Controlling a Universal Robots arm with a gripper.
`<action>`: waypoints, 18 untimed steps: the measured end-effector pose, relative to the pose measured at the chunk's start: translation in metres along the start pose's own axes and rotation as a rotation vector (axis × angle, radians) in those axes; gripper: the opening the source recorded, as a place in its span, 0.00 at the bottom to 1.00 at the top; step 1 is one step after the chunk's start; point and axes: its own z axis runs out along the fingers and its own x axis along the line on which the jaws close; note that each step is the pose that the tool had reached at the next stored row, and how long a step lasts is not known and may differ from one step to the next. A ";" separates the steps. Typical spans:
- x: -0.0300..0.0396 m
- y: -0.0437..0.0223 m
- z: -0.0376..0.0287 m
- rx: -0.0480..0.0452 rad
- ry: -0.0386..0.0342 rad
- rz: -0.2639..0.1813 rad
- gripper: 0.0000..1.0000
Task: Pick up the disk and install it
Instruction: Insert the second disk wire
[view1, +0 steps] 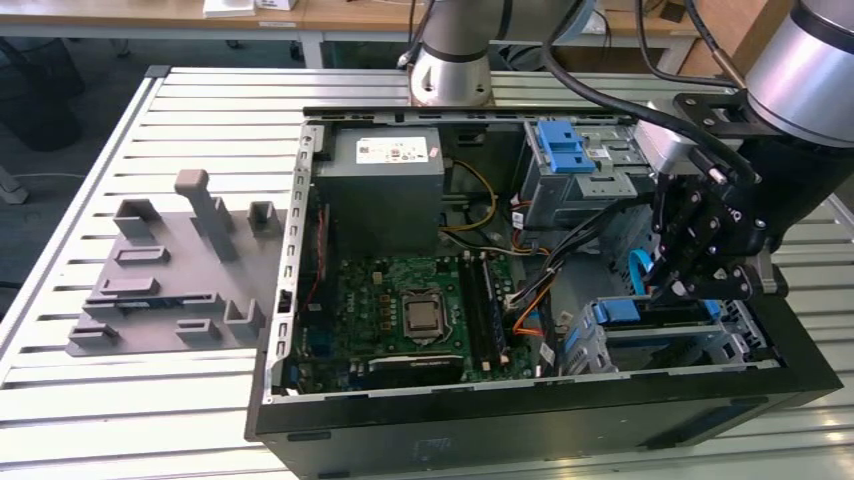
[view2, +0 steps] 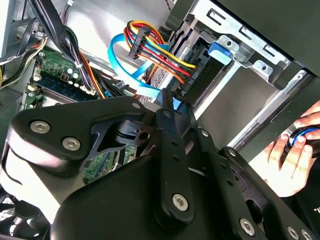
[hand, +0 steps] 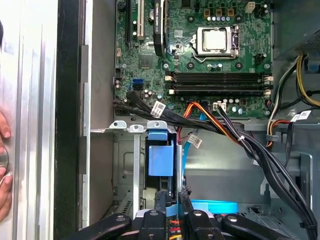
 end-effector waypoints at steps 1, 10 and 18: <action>0.0000 -0.0002 0.0002 0.0000 -0.0008 0.000 0.25; 0.0003 -0.0012 0.0023 0.0000 -0.0063 0.000 0.25; 0.0010 -0.0019 0.0011 0.0001 -0.0078 0.000 0.25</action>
